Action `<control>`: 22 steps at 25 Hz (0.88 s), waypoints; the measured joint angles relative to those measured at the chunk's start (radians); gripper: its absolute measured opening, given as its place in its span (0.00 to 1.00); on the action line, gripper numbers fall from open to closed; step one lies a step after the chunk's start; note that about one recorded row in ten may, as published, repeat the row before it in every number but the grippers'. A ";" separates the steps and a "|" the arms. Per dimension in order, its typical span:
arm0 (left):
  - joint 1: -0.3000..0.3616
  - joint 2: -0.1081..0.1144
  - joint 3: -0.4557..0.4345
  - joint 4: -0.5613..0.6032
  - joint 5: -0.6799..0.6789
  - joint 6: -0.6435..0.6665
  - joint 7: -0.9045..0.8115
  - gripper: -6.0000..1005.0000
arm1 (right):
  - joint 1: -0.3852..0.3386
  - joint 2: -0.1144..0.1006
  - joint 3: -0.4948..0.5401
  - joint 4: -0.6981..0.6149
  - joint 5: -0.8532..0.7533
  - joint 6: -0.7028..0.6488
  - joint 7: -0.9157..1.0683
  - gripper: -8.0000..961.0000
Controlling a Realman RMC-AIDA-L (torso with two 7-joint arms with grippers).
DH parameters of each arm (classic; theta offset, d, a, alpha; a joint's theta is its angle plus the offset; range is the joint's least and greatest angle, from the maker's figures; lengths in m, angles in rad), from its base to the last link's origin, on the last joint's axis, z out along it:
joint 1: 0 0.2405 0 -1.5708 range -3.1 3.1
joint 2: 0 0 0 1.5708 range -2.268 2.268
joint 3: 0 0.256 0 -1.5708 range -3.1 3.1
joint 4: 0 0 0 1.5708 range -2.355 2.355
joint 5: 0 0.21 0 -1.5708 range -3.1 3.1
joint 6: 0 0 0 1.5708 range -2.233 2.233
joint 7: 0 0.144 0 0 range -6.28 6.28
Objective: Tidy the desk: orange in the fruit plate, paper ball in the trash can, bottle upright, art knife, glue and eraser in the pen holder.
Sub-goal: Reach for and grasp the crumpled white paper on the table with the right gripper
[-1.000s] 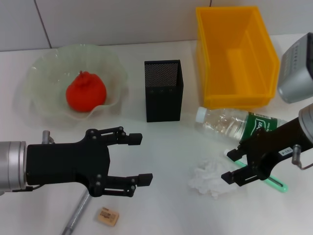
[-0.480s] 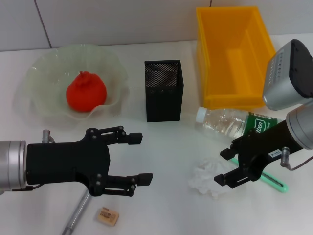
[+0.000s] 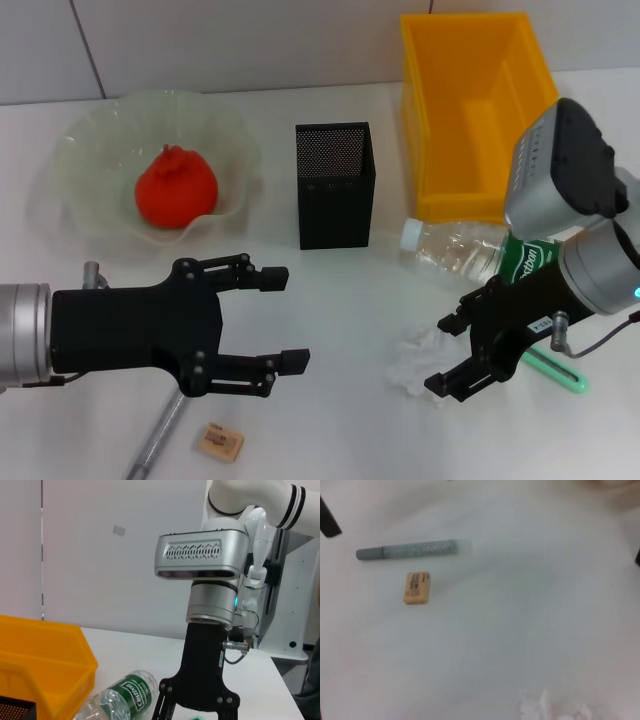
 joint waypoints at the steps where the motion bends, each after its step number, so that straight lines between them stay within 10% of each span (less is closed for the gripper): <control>1: -0.001 0.000 0.000 0.000 0.000 -0.001 0.001 0.84 | 0.000 0.000 0.000 0.000 0.000 0.000 0.000 0.80; 22: -0.008 0.001 -0.002 0.001 0.000 -0.006 0.006 0.84 | -0.002 0.003 -0.027 0.041 -0.042 0.095 0.036 0.75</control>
